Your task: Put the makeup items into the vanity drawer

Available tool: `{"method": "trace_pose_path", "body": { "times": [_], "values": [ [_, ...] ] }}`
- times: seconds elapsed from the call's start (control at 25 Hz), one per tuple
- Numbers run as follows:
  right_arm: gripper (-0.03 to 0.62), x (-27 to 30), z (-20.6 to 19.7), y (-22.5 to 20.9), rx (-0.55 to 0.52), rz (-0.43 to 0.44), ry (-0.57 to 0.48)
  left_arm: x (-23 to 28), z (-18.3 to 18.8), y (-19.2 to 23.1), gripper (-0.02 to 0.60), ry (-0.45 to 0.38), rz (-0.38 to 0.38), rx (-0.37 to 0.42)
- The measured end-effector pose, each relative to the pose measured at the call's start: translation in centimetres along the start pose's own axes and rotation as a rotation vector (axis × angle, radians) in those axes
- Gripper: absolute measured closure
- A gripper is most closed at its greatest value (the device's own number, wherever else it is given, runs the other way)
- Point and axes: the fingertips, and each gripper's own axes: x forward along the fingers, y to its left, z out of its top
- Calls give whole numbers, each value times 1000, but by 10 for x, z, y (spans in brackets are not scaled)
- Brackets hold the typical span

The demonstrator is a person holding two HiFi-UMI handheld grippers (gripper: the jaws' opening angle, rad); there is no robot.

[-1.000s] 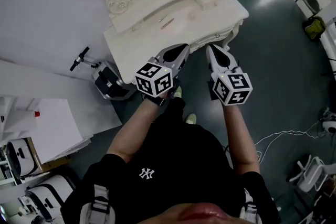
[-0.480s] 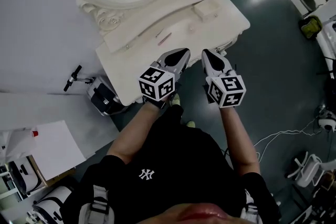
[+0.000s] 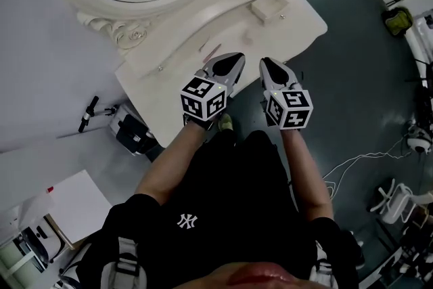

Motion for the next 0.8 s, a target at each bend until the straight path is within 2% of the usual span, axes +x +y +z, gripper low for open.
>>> {"method": "trace_pose_path", "body": {
  "times": [0.2,0.48,0.8],
  "values": [
    [511,26,-10,-18,23,-17,43,20,-8,19,581,25,3,-18],
    [467,80,-36,-51,45,6,127,58,-23,45,581,52,43,-12],
    [412,147,-77,-88,65,61,265,99,-46,91,581,95,158,-74]
  ]
}}
